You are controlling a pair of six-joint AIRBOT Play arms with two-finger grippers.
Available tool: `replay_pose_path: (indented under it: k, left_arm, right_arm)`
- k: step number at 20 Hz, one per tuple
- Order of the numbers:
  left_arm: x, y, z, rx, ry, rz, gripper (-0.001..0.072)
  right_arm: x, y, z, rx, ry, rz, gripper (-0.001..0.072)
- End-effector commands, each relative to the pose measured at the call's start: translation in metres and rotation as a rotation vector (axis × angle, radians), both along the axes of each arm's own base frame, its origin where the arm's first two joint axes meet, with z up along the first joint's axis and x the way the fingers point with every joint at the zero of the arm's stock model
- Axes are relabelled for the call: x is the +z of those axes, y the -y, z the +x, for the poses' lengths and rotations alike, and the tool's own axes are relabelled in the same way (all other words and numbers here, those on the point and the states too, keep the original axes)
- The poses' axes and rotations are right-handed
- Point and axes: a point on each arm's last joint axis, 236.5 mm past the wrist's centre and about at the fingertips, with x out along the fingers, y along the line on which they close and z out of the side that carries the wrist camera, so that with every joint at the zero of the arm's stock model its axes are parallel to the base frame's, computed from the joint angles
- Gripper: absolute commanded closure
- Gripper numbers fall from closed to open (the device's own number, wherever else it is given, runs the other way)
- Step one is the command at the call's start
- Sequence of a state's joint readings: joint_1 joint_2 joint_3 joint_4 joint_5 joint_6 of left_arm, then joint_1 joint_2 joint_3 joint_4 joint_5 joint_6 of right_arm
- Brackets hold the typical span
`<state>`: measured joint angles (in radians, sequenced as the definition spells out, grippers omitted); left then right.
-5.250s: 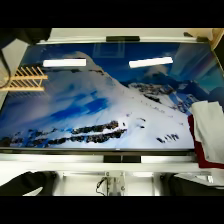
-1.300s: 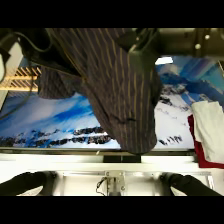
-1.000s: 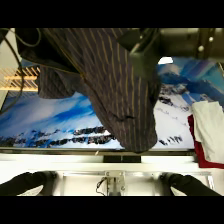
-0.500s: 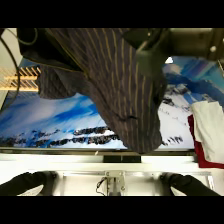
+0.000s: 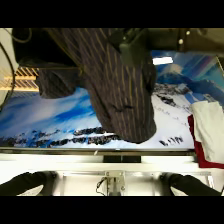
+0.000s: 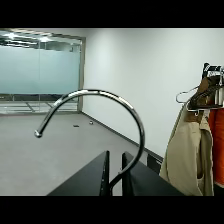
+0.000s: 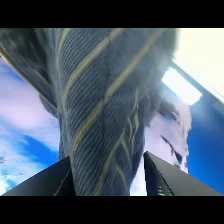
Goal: Fold the shirts.
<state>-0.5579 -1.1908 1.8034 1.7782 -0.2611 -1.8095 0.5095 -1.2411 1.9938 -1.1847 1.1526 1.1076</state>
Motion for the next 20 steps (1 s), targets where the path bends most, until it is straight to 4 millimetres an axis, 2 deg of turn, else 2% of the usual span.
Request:
replay_pose_path:
  k: [1, 4, 5, 7, 9, 10, 11, 12, 13, 14, 17, 20]
  left_arm:
    - [-0.001, 0.002, -0.001, -0.004, -0.005, 0.001, 0.0650]
    - [-0.001, 0.005, -0.003, -0.012, -0.004, 0.001, 0.0650]
    - [-0.001, 0.006, -0.003, -0.015, -0.005, 0.001, 0.0650]
    - [-0.002, 0.007, -0.004, -0.017, -0.006, 0.002, 0.0650]
    - [-0.006, 0.006, -0.001, -0.009, -0.023, 0.011, 0.0645]
    - [-0.010, 0.005, 0.001, -0.004, -0.035, 0.024, 0.0567]
    - [-0.013, 0.005, 0.002, 0.007, -0.036, 0.051, 0.0319]
    - [-0.014, 0.005, 0.002, 0.011, -0.036, 0.062, 0.0139]
    - [-0.013, 0.005, 0.001, 0.012, -0.033, 0.063, 0.0047]
    - [-0.011, 0.004, 0.000, 0.013, -0.028, 0.063, 0.0022]
    - [0.003, -0.004, -0.013, 0.059, 0.061, 0.158, 0.0023]
    - [0.022, -0.013, -0.029, 0.066, 0.118, 0.144, 0.0033]
  right_arm:
    - [0.016, -0.008, 0.003, 0.028, 0.072, 0.041, 0.0203]
    - [0.030, -0.013, 0.003, 0.037, 0.103, 0.097, 0.0208]
    - [0.031, -0.013, 0.004, 0.035, 0.107, 0.099, 0.0318]
    - [0.033, -0.013, 0.004, 0.033, 0.113, 0.106, 0.0614]
    - [0.036, -0.015, 0.001, 0.055, 0.132, 0.104, 0.0623]
    - [0.038, -0.016, 0.001, 0.057, 0.138, 0.112, 0.0624]
    - [0.041, -0.016, 0.002, 0.052, 0.146, 0.120, 0.0625]
    - [0.044, -0.015, 0.003, 0.047, 0.154, 0.129, 0.0625]
    - [0.046, -0.015, 0.005, 0.041, 0.162, 0.136, 0.0625]
    - [0.048, -0.013, 0.007, 0.031, 0.168, 0.142, 0.0624]
    - [0.052, -0.008, 0.011, 0.000, 0.188, 0.143, 0.0625]
    - [0.057, 0.013, 0.025, -0.104, 0.223, 0.117, 0.0625]
